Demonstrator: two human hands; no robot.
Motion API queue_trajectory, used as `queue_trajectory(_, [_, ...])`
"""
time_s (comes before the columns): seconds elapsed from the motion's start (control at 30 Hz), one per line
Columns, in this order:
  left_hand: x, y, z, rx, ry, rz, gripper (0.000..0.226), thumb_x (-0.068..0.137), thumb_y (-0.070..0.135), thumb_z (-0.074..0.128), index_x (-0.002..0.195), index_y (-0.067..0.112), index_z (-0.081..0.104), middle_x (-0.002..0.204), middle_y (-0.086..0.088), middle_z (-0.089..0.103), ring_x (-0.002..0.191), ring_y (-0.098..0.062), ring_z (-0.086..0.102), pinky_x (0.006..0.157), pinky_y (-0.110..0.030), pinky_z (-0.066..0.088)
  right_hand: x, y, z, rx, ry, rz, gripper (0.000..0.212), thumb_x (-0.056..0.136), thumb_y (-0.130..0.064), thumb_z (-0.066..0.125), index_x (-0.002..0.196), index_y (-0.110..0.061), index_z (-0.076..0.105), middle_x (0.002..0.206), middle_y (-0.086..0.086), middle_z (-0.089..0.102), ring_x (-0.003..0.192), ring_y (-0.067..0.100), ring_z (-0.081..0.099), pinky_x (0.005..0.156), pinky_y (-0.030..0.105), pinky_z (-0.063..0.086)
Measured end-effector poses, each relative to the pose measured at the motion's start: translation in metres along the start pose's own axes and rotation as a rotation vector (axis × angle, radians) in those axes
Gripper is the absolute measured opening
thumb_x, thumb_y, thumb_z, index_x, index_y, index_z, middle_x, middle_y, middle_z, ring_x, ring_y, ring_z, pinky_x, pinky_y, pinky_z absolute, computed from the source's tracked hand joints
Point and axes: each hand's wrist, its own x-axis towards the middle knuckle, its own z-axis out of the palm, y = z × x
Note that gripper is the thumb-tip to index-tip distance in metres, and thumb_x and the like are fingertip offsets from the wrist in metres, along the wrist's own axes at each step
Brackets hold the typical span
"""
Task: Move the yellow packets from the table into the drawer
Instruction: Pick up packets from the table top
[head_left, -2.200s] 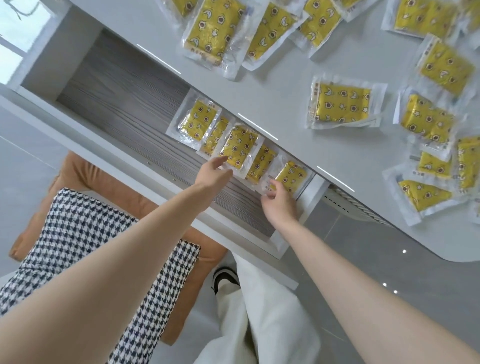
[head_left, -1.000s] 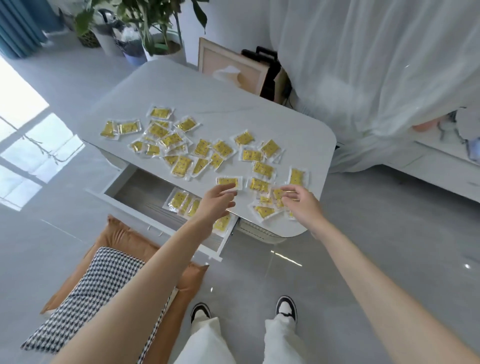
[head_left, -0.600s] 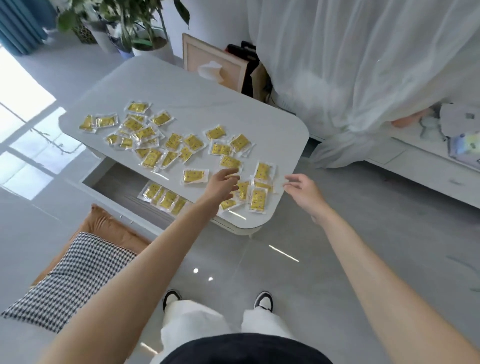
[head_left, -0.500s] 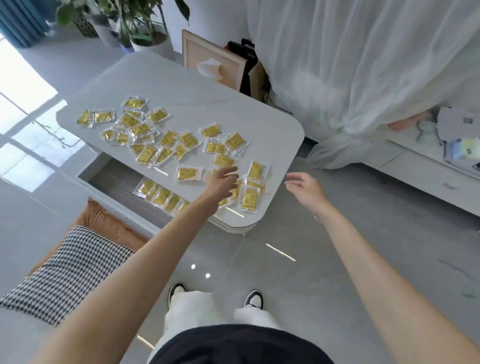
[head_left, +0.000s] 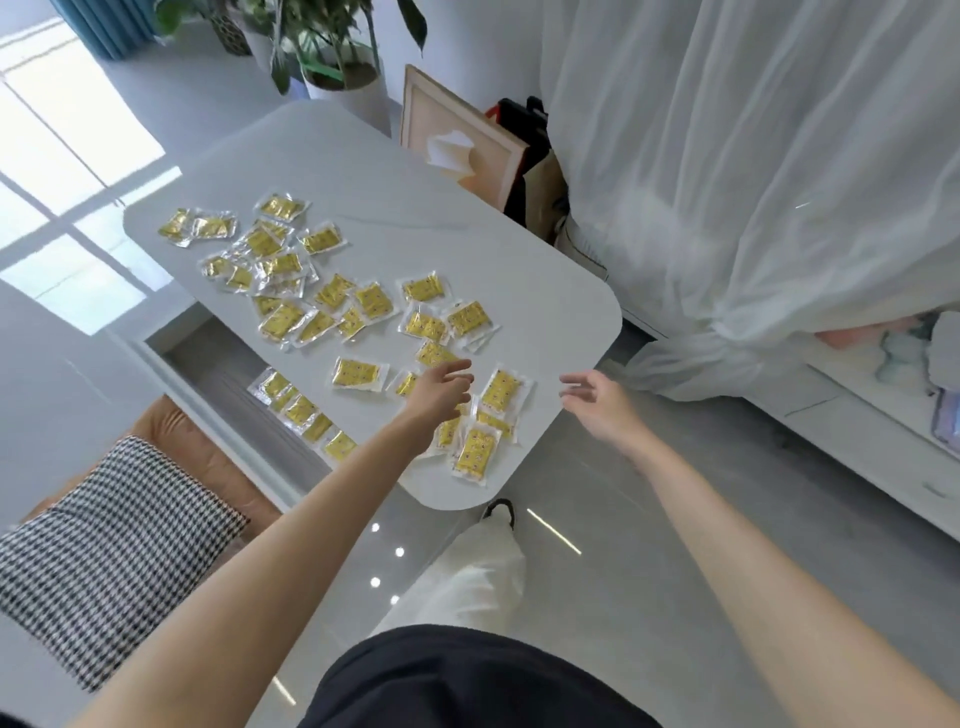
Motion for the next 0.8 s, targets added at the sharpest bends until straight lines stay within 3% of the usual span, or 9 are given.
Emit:
queue_trajectory(0.1, [0.034, 0.016, 0.004, -0.027, 0.035, -0.009, 0.039, 0.095, 0.011, 0.043, 0.133, 0.016, 0.050, 0.119, -0.002, 0.058, 0.096, -0.018, 0.056, 0.092, -0.034, 0.047, 0.038, -0.012, -0.005, -0.077, -0.081, -0.020, 0.031, 0.095, -0.012, 0.049, 0.125, -0.016, 0.054, 0.122, 0.003, 0.060, 0.107, 0.014, 0.056, 0.081, 0.023, 0.042])
queue_trajectory(0.27, [0.079, 0.044, 0.006, -0.117, 0.106, -0.061, 0.038, 0.096, 0.014, 0.045, 0.134, 0.013, 0.049, 0.119, -0.007, 0.057, 0.092, -0.019, 0.053, 0.077, -0.027, 0.044, 0.094, -0.035, -0.025, -0.199, -0.185, -0.022, 0.031, 0.094, -0.016, 0.050, 0.125, -0.021, 0.055, 0.122, 0.000, 0.060, 0.110, 0.015, 0.056, 0.089, 0.028, 0.046])
queue_trajectory(0.4, [0.108, 0.059, 0.007, -0.167, 0.170, -0.098, 0.037, 0.096, 0.013, 0.045, 0.133, 0.012, 0.050, 0.111, -0.007, 0.056, 0.091, -0.020, 0.052, 0.073, -0.024, 0.044, 0.138, -0.054, -0.038, -0.268, -0.241, -0.040, 0.032, 0.095, -0.017, 0.050, 0.127, -0.020, 0.053, 0.124, -0.001, 0.059, 0.107, 0.014, 0.055, 0.084, 0.025, 0.043])
queue_trajectory(0.53, [0.127, 0.064, 0.009, -0.219, 0.251, -0.118, 0.037, 0.097, 0.011, 0.043, 0.133, 0.013, 0.049, 0.118, -0.006, 0.056, 0.095, -0.020, 0.053, 0.068, -0.020, 0.043, 0.176, -0.066, -0.035, -0.351, -0.333, -0.068, 0.033, 0.096, -0.018, 0.049, 0.129, -0.019, 0.052, 0.126, 0.000, 0.058, 0.104, 0.011, 0.052, 0.083, 0.022, 0.038])
queue_trajectory(0.8, [0.144, 0.037, 0.024, -0.434, 0.610, -0.173, 0.042, 0.091, -0.001, 0.038, 0.130, 0.009, 0.052, 0.120, -0.008, 0.062, 0.093, -0.018, 0.057, 0.069, -0.022, 0.044, 0.250, -0.064, -0.010, -0.619, -0.612, -0.207, 0.035, 0.094, -0.016, 0.048, 0.129, -0.017, 0.053, 0.128, 0.003, 0.057, 0.106, 0.015, 0.054, 0.086, 0.025, 0.043])
